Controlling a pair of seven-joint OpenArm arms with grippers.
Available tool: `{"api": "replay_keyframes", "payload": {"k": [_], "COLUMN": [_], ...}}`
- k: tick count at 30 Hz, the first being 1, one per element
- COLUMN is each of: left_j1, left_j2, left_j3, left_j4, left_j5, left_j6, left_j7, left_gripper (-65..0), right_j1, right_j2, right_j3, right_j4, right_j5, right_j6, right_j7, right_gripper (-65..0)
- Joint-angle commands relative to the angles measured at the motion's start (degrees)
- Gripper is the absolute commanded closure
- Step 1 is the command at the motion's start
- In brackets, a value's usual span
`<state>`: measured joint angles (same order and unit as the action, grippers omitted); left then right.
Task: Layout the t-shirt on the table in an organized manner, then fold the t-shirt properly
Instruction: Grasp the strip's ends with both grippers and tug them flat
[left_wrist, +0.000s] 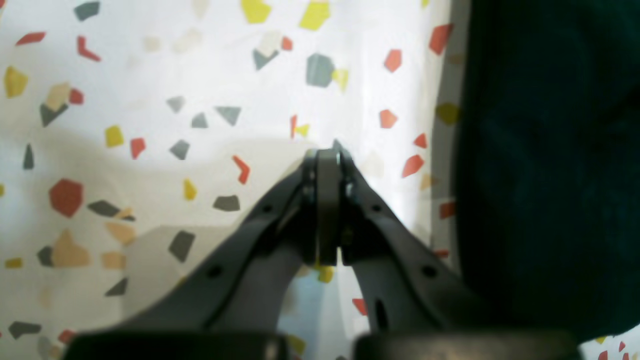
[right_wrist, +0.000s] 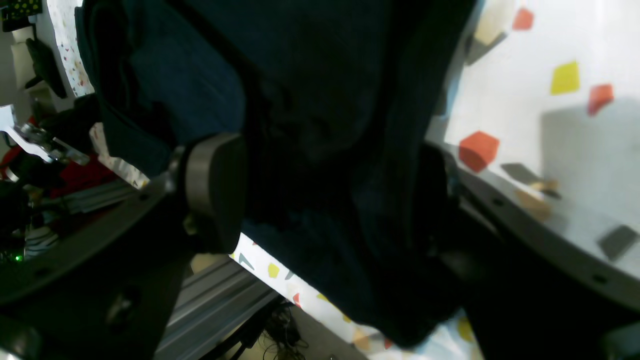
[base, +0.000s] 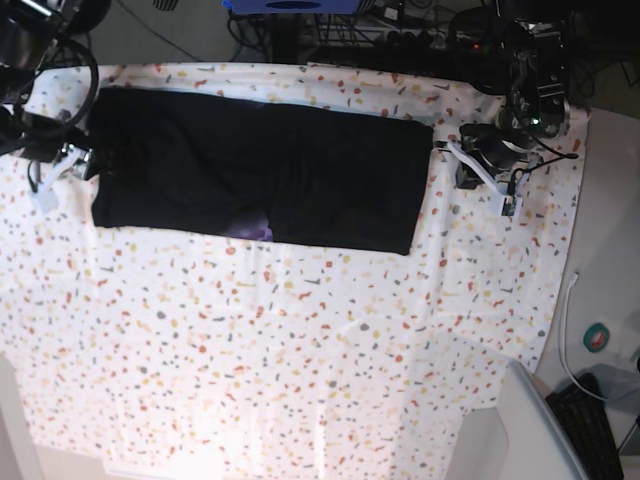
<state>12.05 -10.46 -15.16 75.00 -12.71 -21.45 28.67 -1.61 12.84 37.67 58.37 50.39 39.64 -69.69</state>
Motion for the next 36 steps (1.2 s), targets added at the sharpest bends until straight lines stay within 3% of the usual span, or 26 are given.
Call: {"api": "replay_keyframes", "payload": {"k": [1,7,15,23,26,31,36], "left_j1": [0.30,0.30,0.30,0.30,0.30,0.47,0.74], "left_j2": [0.13,-0.05,-0.05,-0.13,-0.13,0.04,0.22], "left_j3": [0.17,0.08,0.08,0.08,0.08,0.61,0.61], "left_j4": [0.21,0.12,0.03,0.03,0.03,0.12,0.12], "left_j5": [0.09,0.18,0.18,0.18,0.18,0.27,0.27], "left_j6": [-0.66,-0.66,-0.66,-0.66,-0.66,-0.66,-0.66], "left_j7": [2.15,2.15,2.15,2.15,2.15,2.15,2.15], "left_gripper": [0.0,0.0,0.0,0.0,0.0,0.0,0.0], "right_j1": [0.60,0.51,0.51,0.60,0.24,0.42,0.33], "right_j2": [1.97,3.03,-0.93,-0.49,0.57,0.39,0.30], "right_j3": [0.70,2.73,2.64,3.16,1.14,-6.07,-6.95], "right_j4": [0.58,0.40,0.75,0.49,0.40,0.40,-0.48], "right_j5": [0.82,0.91,0.82,2.58,6.88,6.97,6.97], "right_j6": [0.36,0.36,0.36,0.36,0.36,0.36,0.36], "right_j7": [0.20,-3.32,-6.05,-6.22,-6.31,-3.67,-1.83], "right_gripper": [-44.9,-44.9,-44.9,-44.9,-44.9,-44.6,-44.0]}}
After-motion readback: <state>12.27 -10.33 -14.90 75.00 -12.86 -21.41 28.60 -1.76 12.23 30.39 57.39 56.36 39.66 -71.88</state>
